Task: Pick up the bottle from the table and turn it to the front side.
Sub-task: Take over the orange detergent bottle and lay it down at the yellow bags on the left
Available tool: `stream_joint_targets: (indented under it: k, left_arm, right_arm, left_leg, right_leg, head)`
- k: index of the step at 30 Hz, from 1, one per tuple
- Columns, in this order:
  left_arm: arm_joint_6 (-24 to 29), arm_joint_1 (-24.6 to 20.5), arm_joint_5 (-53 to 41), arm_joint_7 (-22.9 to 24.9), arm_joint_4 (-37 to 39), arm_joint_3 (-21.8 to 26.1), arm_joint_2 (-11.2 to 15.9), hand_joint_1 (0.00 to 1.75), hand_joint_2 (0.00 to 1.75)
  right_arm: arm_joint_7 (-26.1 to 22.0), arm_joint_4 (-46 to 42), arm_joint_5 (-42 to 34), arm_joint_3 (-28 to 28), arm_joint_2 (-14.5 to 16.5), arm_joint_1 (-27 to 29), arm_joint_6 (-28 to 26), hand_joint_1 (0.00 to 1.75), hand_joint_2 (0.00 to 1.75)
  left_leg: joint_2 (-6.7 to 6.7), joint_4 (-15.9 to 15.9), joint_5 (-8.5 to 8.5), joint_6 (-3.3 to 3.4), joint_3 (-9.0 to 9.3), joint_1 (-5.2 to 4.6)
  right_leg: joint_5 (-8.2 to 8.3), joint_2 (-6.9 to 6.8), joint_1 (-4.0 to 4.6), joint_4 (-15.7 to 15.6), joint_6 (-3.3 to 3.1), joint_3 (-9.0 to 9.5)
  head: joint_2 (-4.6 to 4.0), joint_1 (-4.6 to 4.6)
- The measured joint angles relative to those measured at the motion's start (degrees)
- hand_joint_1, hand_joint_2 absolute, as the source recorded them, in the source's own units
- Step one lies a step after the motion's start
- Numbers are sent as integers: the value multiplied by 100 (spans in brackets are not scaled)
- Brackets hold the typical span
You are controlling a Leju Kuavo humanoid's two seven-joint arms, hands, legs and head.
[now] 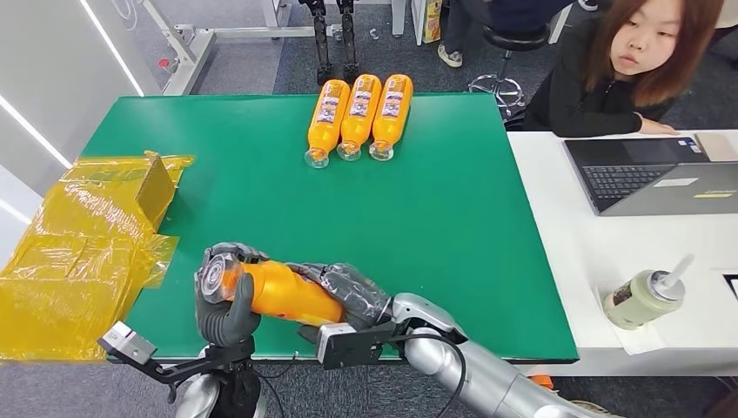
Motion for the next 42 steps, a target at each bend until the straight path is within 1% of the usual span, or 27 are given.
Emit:
stream_joint_targets:
  k: [14,15,18,19,31,40,42]
  left_arm:
    - [79,29,18,-40,2,0,39,175,0]
    - [83,30,18,-40,2,0,39,175,0]
    - [90,36,23,-40,2,1,39,175,0]
    - [91,38,30,-40,2,1,40,175,0]
    - [87,50,84,-40,2,8,55,175,0]
    - [91,49,79,-44,2,9,58,175,0]
    - [168,43,-8,-96,1,9,68,175,0]
  right_arm:
    - [2,21,1,78,-2,-66,-22,175,175]
    - [2,25,1,79,-2,-70,-22,142,175]
    - [1,30,-10,81,-2,-77,-22,11,175]
    - [-4,31,-15,82,-2,-80,-23,0,175]
    - [14,37,-17,83,1,-92,-257,0,175]
    - [9,37,-15,83,1,-91,-298,0,175]
    - [6,39,-16,84,1,-90,-320,0,175]
  left_leg:
    - [0,0,0,0,0,0]
    - [0,0,0,0,0,0]
    - [0,0,0,0,0,0]
    - [0,0,0,0,0,0]
    - [0,0,0,0,1,0]
    - [1,0,0,0,1,0]
    - [1,0,0,0,1,0]
  right_leg:
    - [0,0,0,0,0,0]
    - [0,0,0,0,0,0]
    - [0,0,0,0,0,0]
    - [0,0,0,0,0,0]
    - [0,0,0,0,0,-1]
    - [0,1,0,0,0,-1]
    - [0,1,0,0,0,-1]
  head:
    - [0,-1]
    - [0,-1]
    - [0,-1]
    - [0,-1]
    - [0,-1]
    - [0,1]
    - [0,0]
